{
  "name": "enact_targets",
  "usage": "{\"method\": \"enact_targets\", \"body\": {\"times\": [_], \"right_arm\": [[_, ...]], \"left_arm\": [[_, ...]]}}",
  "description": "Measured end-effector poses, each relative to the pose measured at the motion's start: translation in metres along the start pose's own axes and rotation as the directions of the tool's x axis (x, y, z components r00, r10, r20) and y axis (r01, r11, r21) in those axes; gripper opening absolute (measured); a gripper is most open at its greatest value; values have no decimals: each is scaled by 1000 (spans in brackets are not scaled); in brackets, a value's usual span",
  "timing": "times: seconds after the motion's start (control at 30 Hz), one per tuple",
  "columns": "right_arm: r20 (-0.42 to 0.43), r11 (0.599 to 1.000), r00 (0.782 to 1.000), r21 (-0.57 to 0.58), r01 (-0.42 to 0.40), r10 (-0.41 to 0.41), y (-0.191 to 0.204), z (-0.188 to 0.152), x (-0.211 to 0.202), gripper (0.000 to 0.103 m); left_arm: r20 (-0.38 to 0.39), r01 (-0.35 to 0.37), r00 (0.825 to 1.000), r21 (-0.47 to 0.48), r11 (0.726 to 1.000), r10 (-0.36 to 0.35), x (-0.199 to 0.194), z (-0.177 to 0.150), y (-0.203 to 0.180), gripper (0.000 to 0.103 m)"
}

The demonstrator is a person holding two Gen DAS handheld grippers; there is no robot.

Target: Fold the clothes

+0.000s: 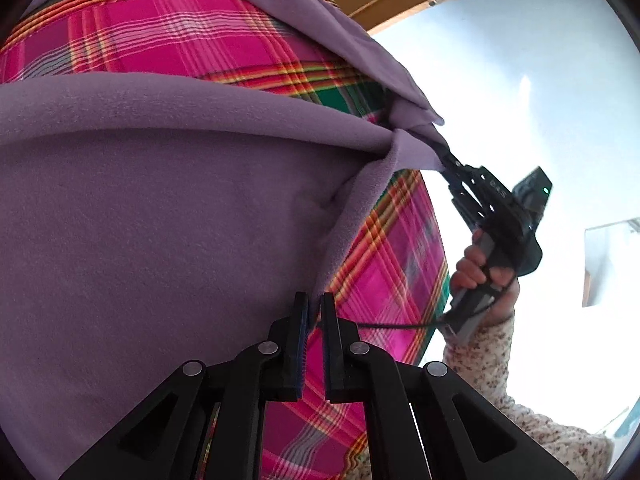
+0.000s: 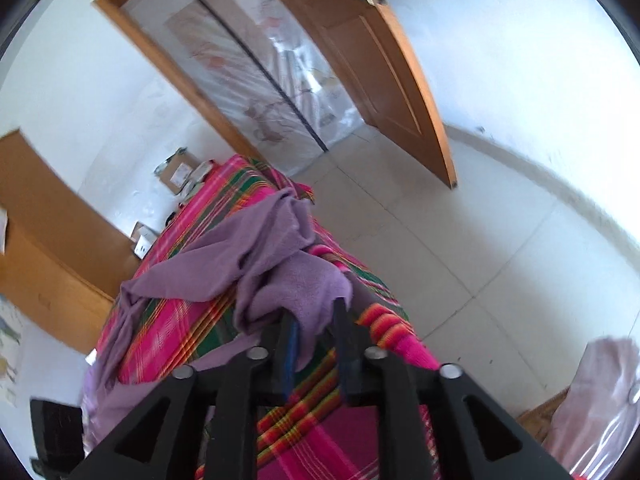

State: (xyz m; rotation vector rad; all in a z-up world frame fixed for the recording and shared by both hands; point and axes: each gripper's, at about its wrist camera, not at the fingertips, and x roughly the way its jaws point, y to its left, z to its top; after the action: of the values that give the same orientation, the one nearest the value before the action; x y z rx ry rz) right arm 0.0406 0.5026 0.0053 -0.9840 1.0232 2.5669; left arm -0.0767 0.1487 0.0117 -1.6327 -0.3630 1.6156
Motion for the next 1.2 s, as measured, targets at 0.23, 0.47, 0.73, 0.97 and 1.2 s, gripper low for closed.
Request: {"method": "enact_targets", "body": {"times": [0.23,0.47,0.73,0.97,1.2], "right_arm": [[5,1000,1000,23,2,-2,-7,-2,-3,27],[17,1000,1000,10,3,-3,-8,-3,-17,29],[125,996,990,-56,73,-65,-12,7,-82,29],[224,972,967,-171,159,-119,-3,20,-162,29],[282,927,953,-314,203,-113,20,14,-216,37]], "left_arm": [[-14,16,1000,18,1000,-16,-5,-6,1,5],[17,22,1000,6,1000,-22,-5,-19,2,5],[170,-11,985,-86,996,25,-71,-54,28,11],[317,-64,939,-219,974,133,-134,-114,62,17],[383,-66,896,-384,921,224,-163,-180,107,21]]}}
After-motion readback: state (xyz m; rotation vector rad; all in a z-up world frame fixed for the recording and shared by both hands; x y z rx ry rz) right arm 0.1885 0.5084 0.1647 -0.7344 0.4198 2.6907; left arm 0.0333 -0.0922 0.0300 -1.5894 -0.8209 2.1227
